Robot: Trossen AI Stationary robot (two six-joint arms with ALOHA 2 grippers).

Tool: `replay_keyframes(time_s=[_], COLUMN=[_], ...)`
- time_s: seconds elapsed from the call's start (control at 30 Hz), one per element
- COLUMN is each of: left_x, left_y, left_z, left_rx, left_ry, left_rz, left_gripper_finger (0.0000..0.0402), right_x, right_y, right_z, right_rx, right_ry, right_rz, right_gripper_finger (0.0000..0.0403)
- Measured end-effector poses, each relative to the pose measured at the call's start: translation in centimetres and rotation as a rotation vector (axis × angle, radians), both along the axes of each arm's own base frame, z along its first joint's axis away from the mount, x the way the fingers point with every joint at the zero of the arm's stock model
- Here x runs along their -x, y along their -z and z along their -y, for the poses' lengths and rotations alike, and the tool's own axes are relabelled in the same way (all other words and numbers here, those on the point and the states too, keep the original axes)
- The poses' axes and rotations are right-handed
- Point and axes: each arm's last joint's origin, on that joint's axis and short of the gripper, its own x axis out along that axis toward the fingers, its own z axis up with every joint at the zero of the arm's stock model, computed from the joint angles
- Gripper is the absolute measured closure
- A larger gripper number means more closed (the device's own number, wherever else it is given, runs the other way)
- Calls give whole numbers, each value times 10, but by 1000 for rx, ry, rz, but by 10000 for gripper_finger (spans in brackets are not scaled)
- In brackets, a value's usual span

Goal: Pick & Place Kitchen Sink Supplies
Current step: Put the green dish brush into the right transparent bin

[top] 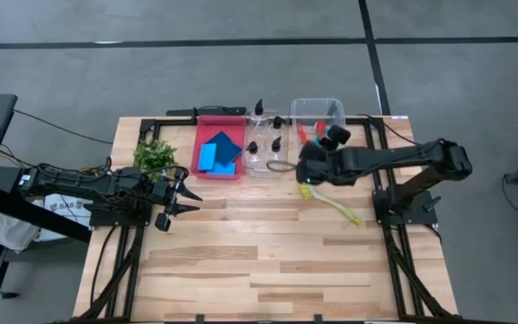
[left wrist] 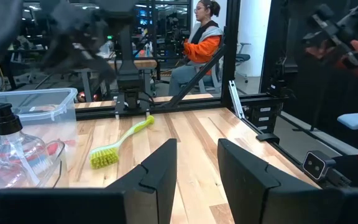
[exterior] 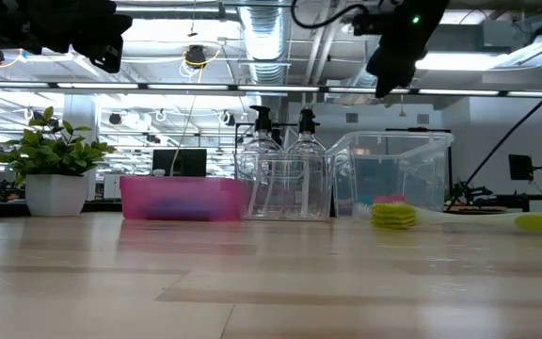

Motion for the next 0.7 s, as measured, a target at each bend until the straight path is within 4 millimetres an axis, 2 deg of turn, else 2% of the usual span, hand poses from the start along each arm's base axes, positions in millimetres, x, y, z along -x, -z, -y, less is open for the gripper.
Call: replay_keyframes(time_s=[0.33, 0.57, 0.7], left_x=[0, 0, 0], left_y=[0, 0, 0], left_z=[0, 0, 0], left_rx=[0, 1, 1], left_ry=[0, 0, 0], left_rz=[0, 0, 0], left_gripper_finger=[284, 284, 284], right_x=[9, 24, 42], right_y=[6, 13, 34], right_z=[-57, -79, -84], right_rx=[-164, -267, -329], right_ry=[-225, -240, -239], right_rz=[-64, -76, -31], right_gripper_finger=[301, 301, 301])
